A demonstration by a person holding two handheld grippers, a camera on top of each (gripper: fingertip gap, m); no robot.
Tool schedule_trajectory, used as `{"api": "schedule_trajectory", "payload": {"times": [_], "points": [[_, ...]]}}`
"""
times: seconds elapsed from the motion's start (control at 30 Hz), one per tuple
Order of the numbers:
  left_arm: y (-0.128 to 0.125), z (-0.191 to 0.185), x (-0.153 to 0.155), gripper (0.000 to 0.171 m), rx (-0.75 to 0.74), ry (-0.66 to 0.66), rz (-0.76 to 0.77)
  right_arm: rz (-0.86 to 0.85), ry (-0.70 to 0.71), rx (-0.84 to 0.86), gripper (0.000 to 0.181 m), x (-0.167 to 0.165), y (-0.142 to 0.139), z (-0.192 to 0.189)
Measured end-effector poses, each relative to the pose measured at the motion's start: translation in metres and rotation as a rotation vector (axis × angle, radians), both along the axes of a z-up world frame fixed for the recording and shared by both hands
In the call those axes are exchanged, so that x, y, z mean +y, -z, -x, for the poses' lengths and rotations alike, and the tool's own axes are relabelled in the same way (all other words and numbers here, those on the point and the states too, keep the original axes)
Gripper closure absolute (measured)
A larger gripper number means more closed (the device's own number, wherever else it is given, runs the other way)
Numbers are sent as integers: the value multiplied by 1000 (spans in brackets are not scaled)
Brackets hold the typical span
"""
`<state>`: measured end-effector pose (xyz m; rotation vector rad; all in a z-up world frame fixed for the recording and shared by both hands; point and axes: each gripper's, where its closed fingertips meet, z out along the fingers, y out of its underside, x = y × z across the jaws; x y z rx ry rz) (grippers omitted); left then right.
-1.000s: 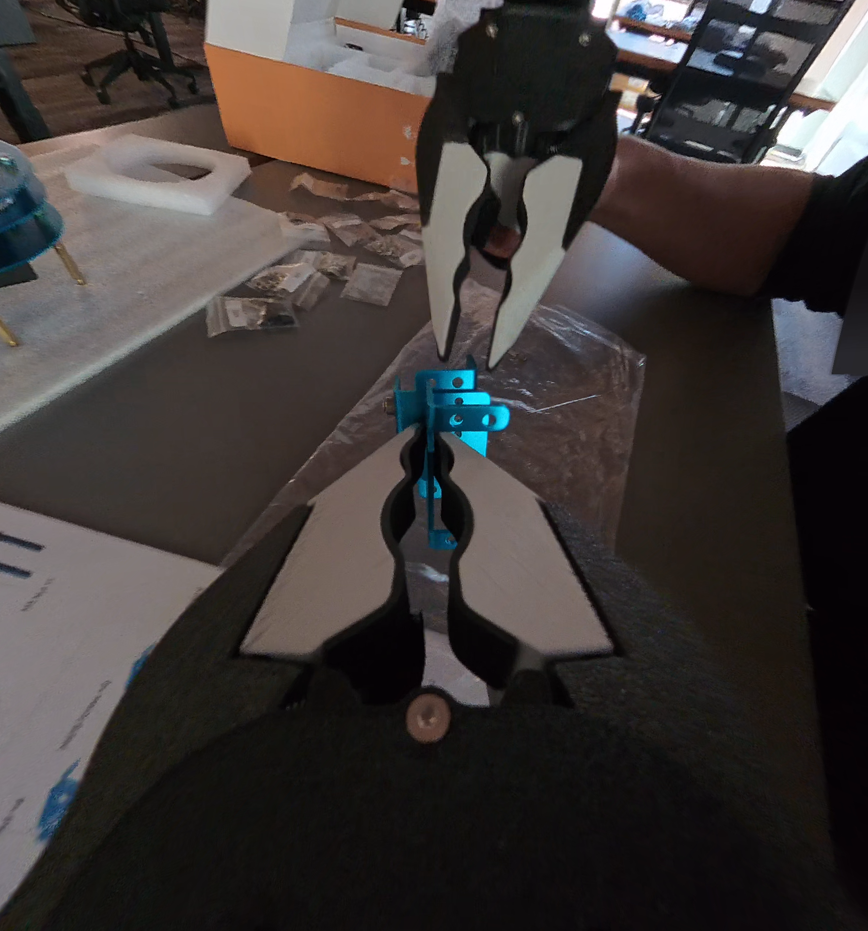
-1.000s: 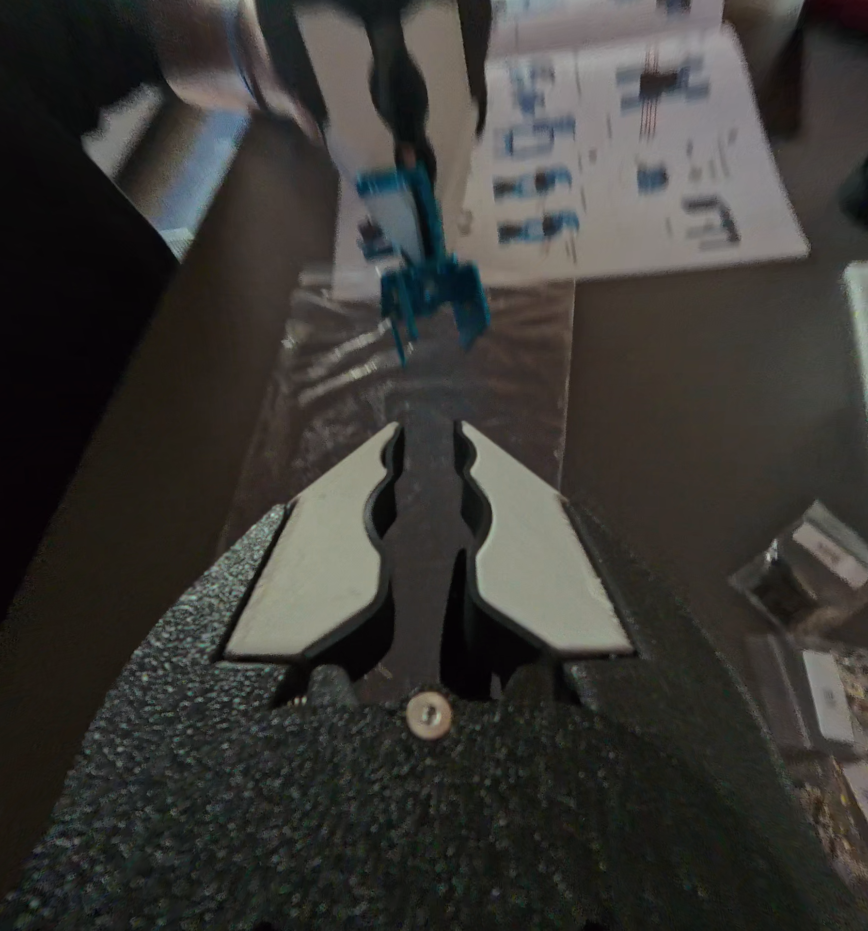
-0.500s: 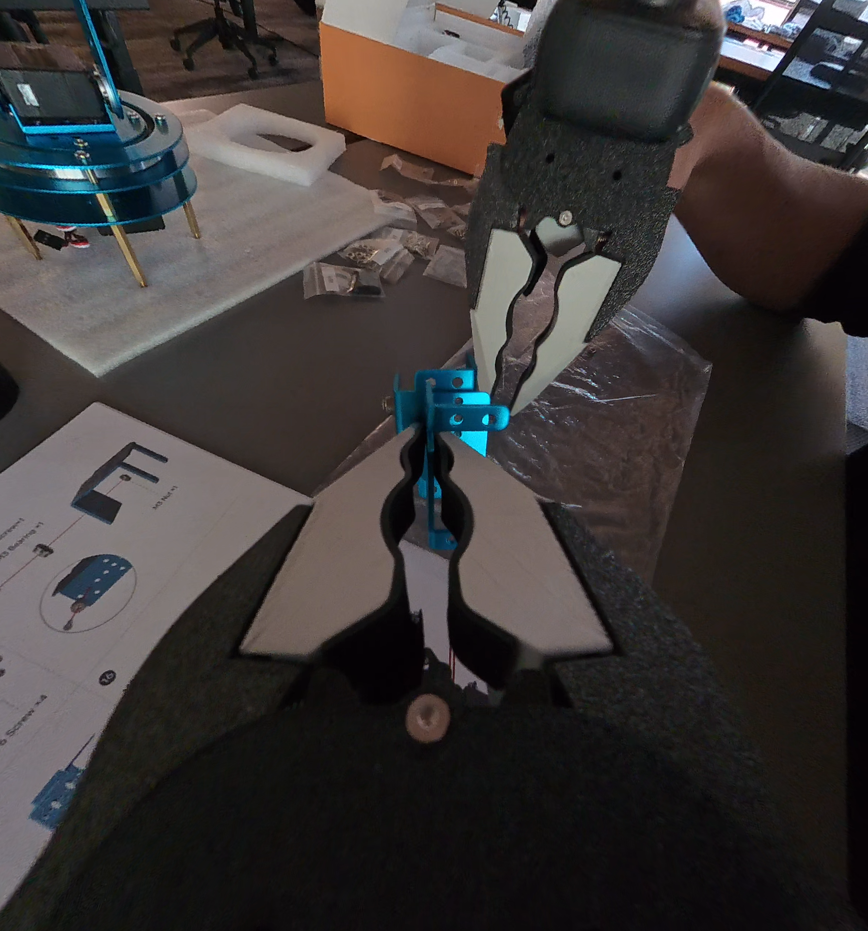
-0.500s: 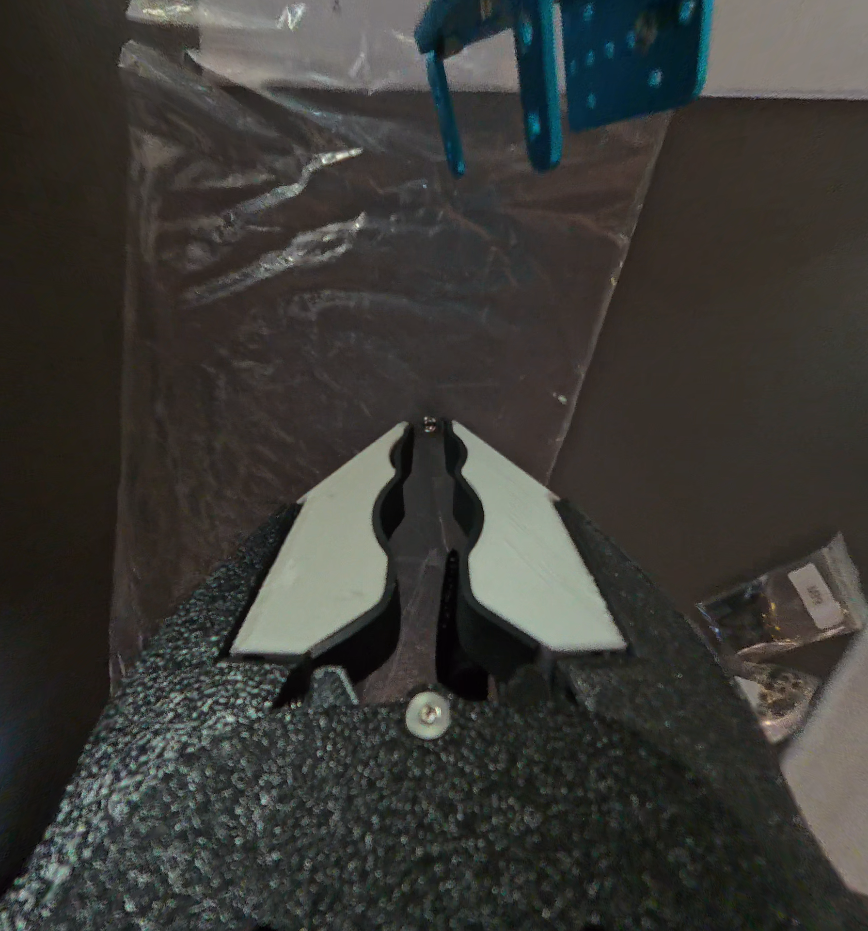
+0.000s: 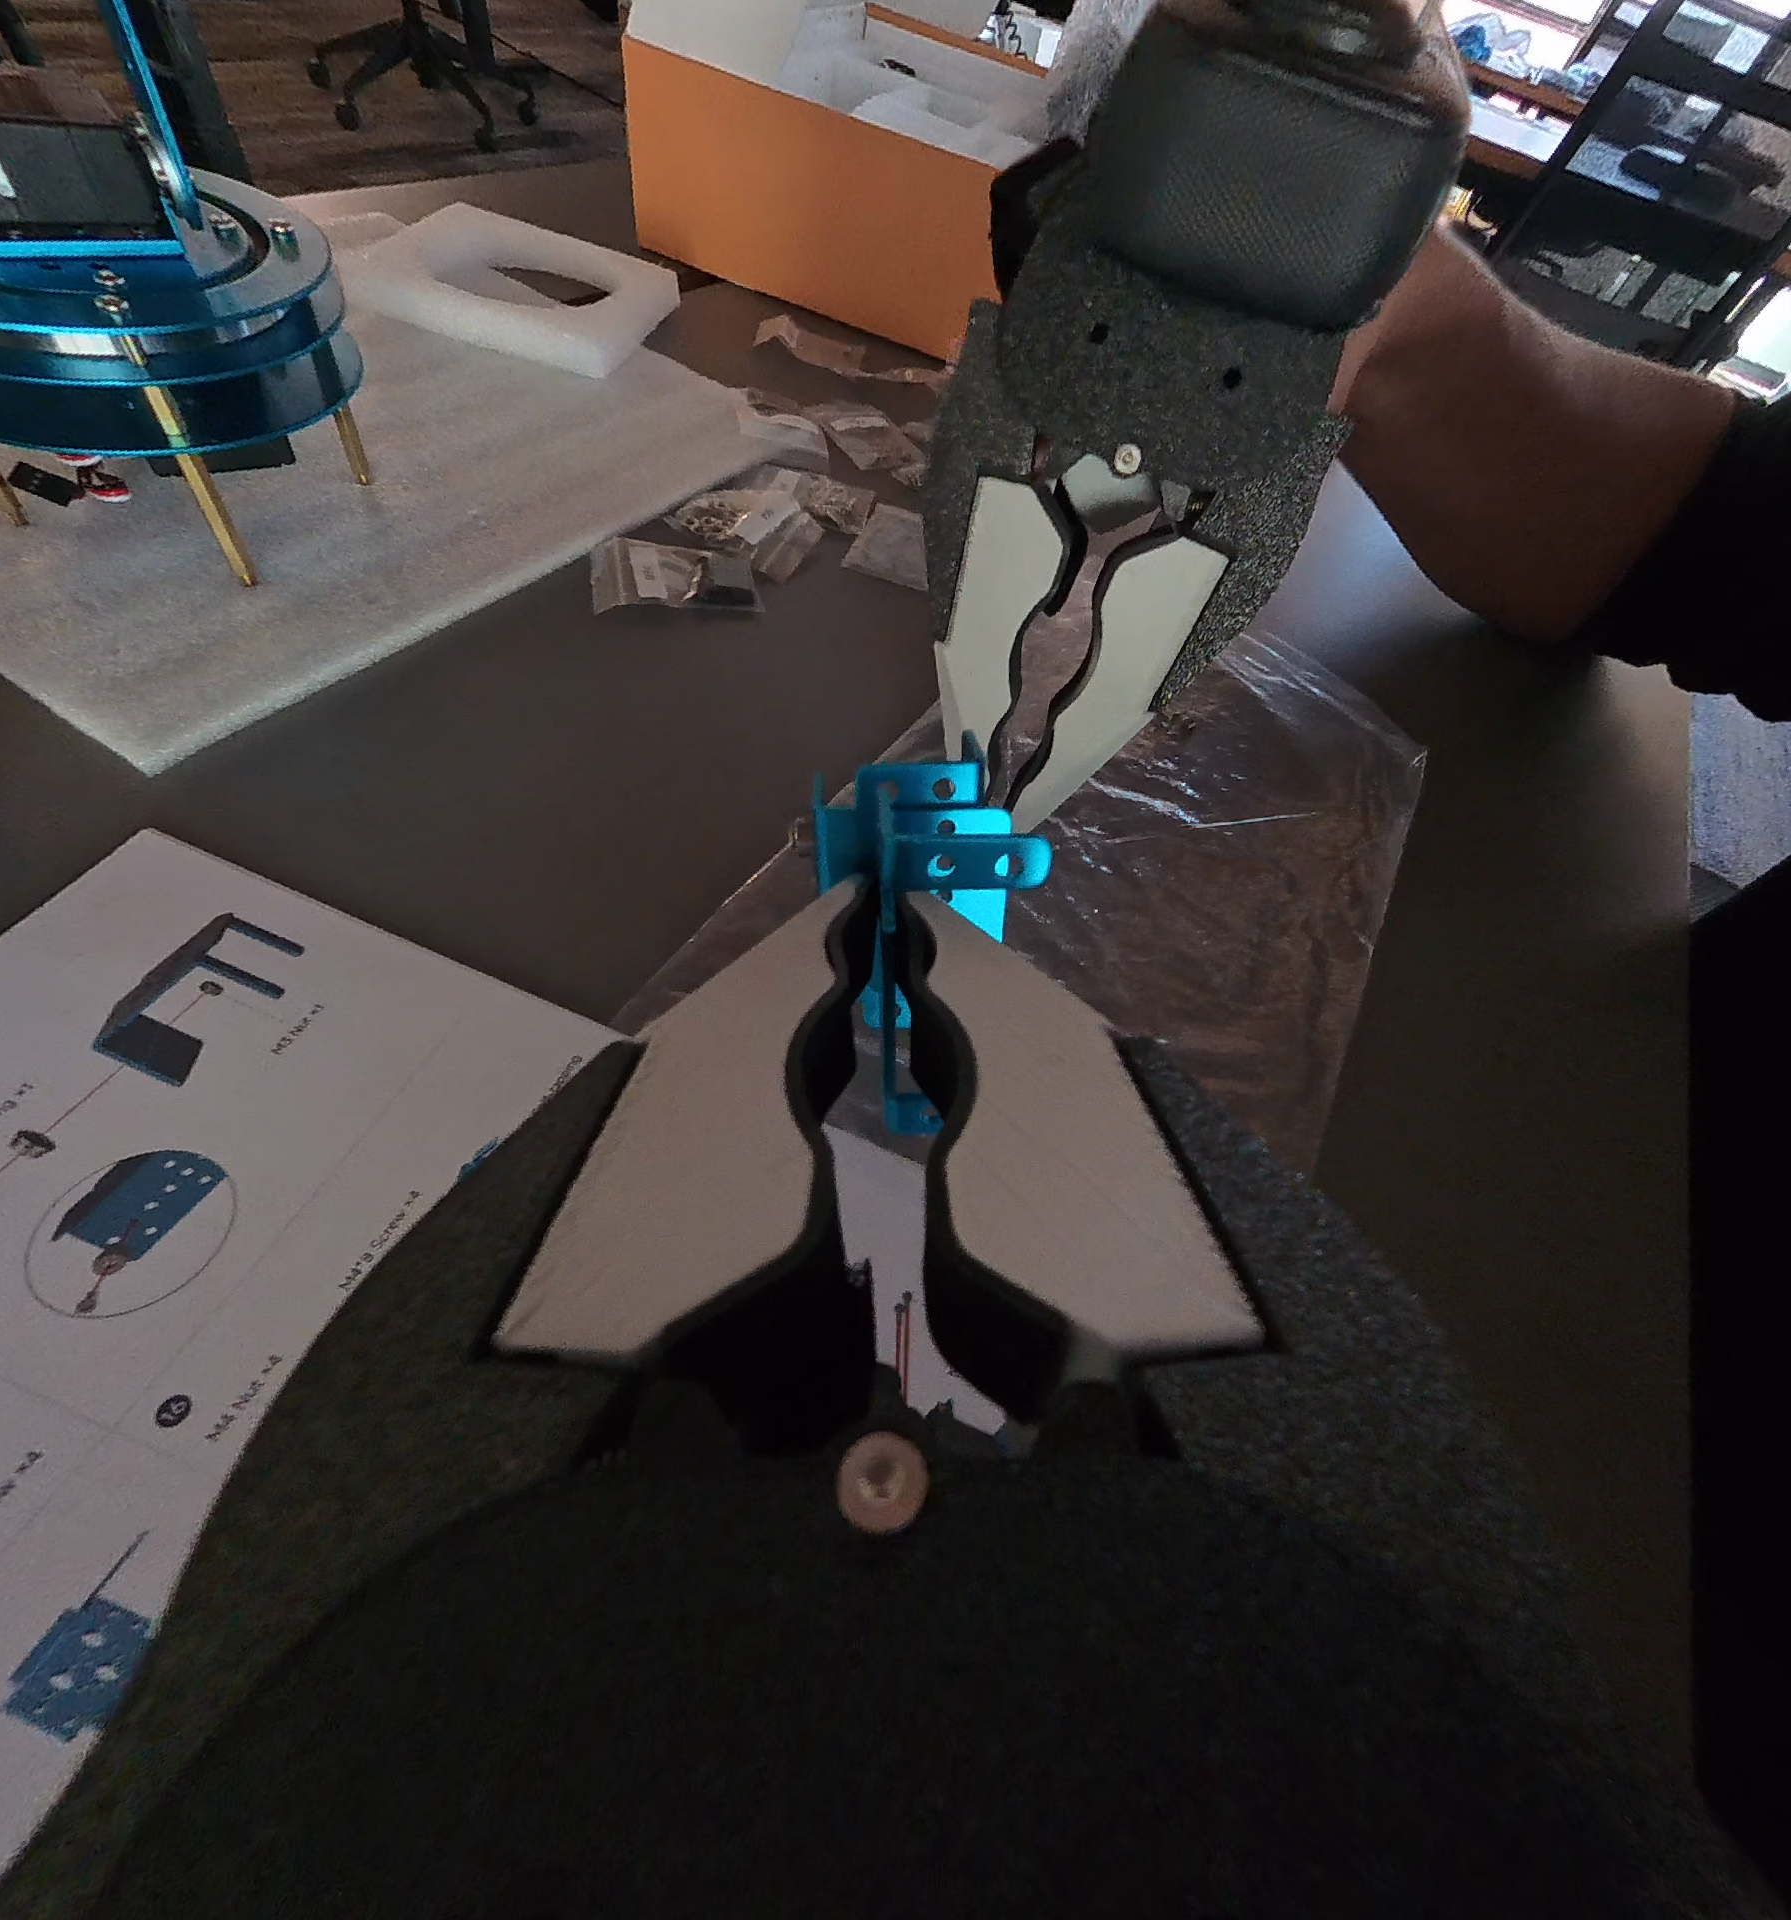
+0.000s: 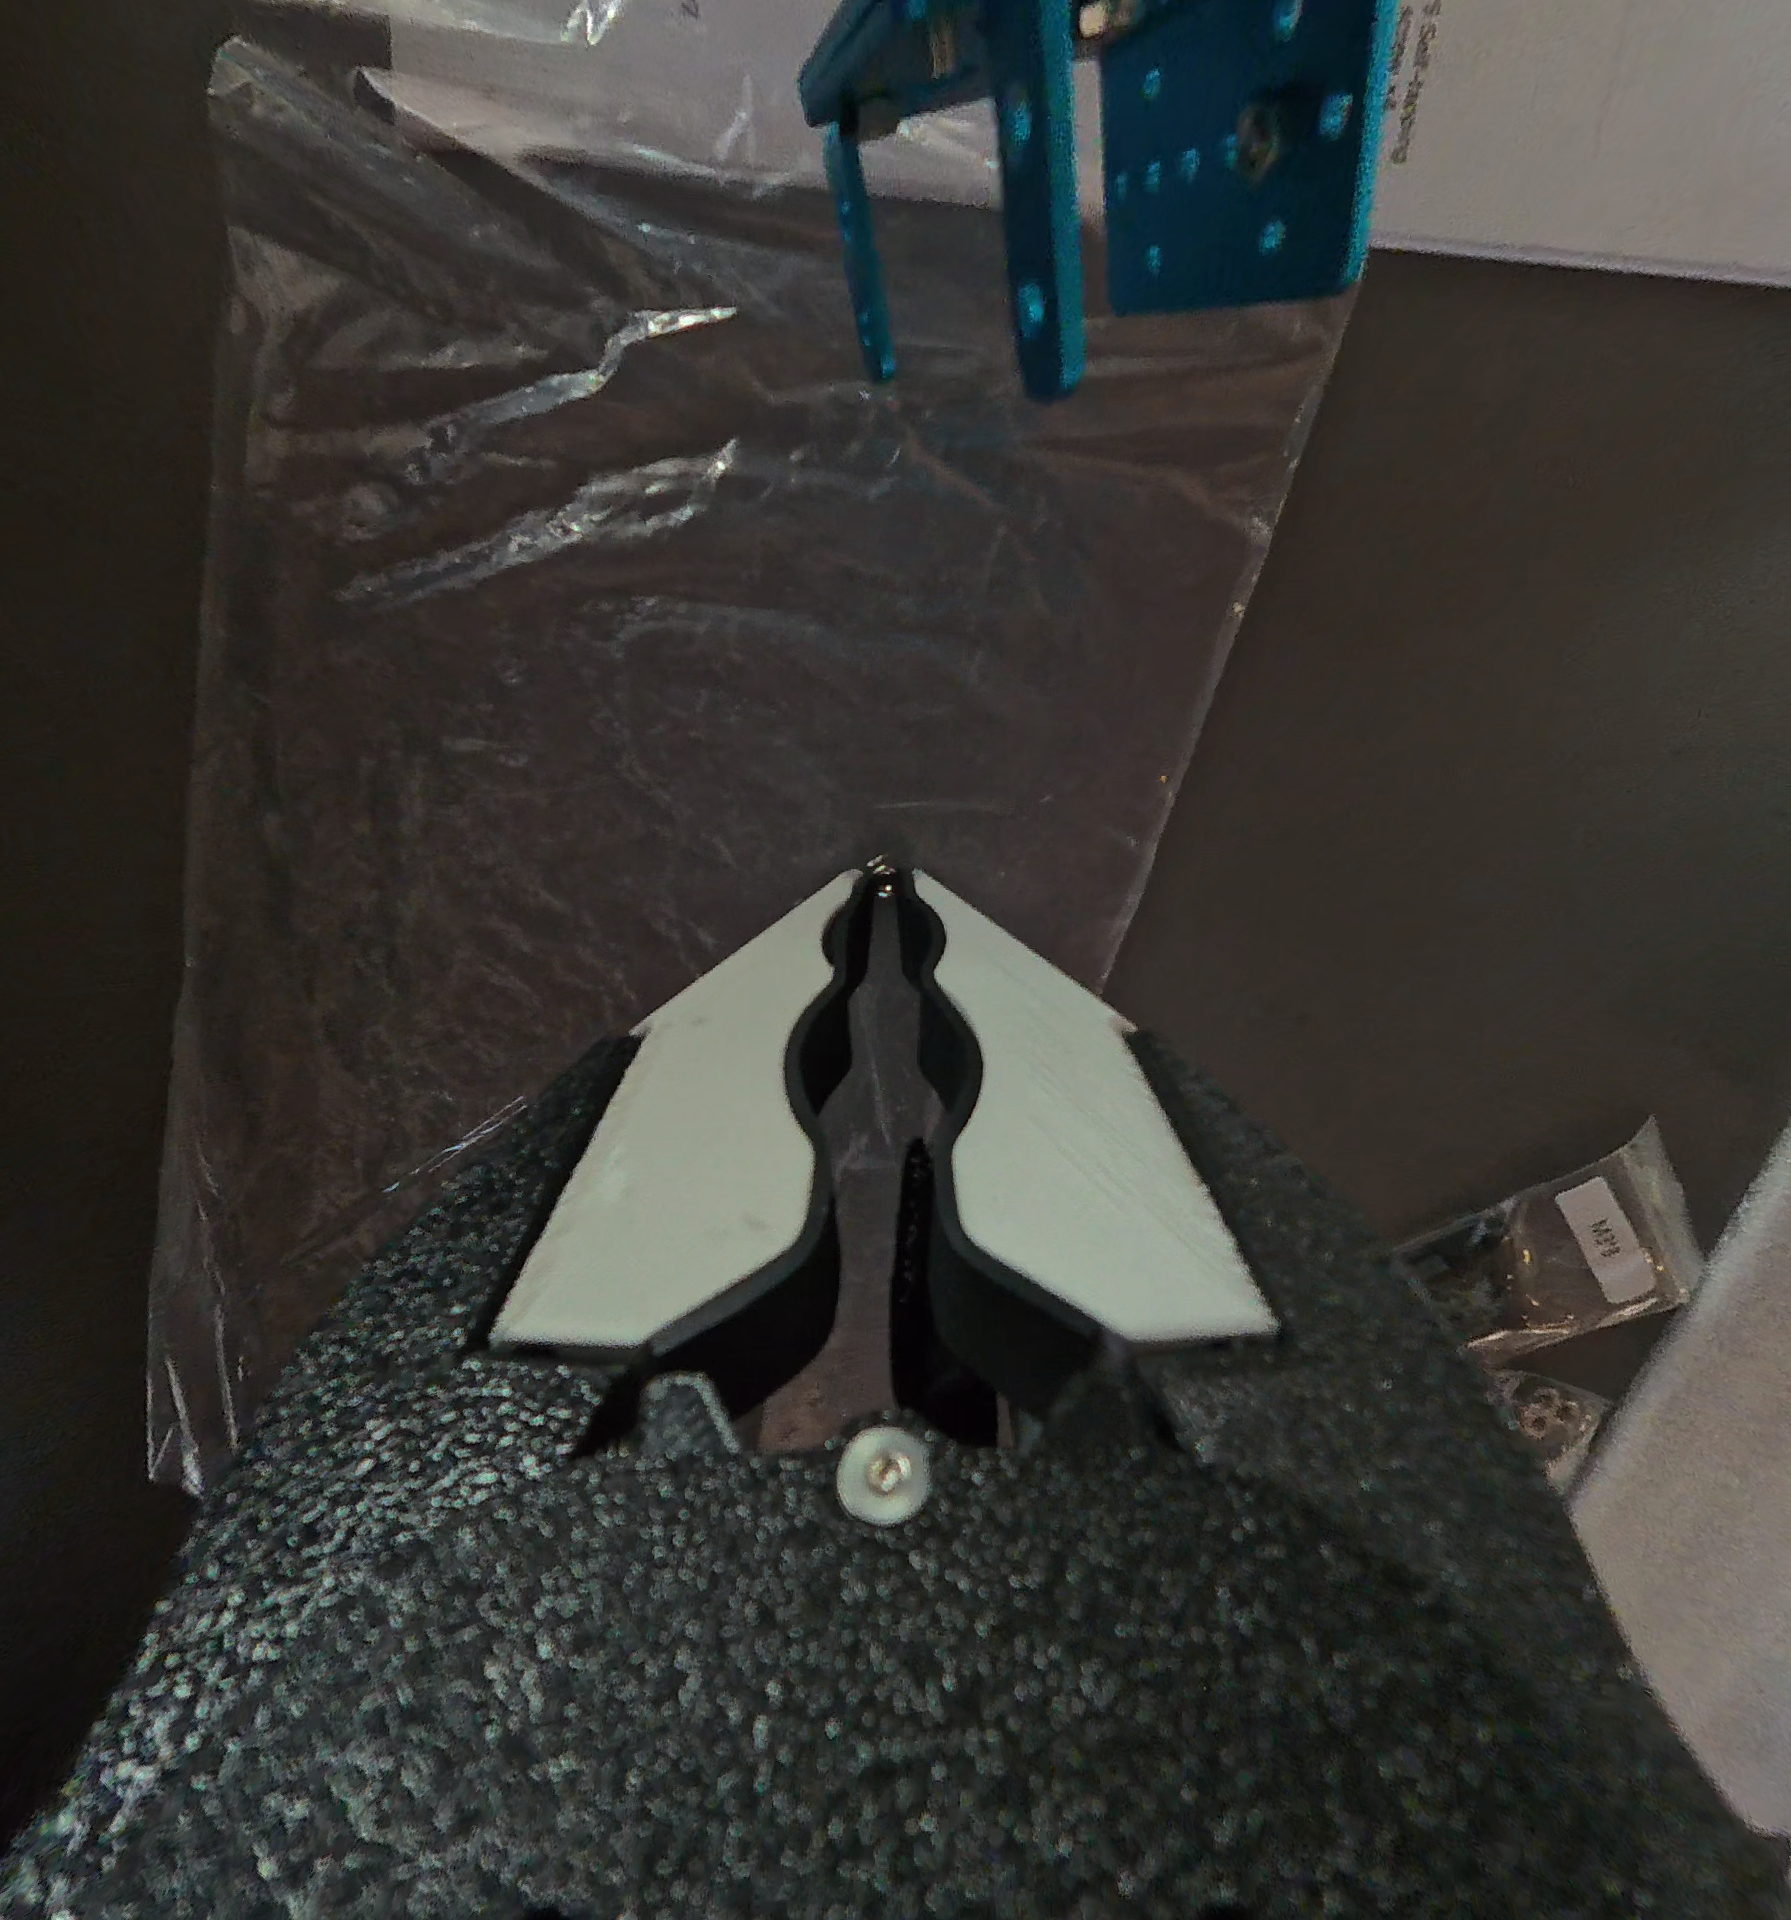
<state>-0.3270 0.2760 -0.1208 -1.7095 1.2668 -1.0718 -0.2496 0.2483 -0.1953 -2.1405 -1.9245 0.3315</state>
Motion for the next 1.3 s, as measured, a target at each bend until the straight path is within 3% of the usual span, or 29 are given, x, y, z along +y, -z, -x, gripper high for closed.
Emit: {"api": "schedule_trajectory", "payload": {"times": [0.2, 0.3, 0.47, 0.8, 1.0, 1.3], "points": [[-7, 0, 1, 170, -58, 5, 53, 21, 30, 164, 177, 4, -11, 3], [-11, -3, 2, 170, -113, 15, 123, 89, 48, 378, 177, 3, -36, 11], [-24, -15, -1, 170, -205, 43, 271, 223, 87, 881, 178, 9, -100, 27], [-73, -36, -1, 170, -252, 72, 279, 472, 153, 1322, 178, 10, -152, 37], [-81, -43, 1, 170, -235, 66, 246, 587, 200, 1457, 180, 15, -165, 29], [-80, -47, 5, 170, -215, 46, 248, 617, 204, 1480, 180, 18, -166, 25]]}}
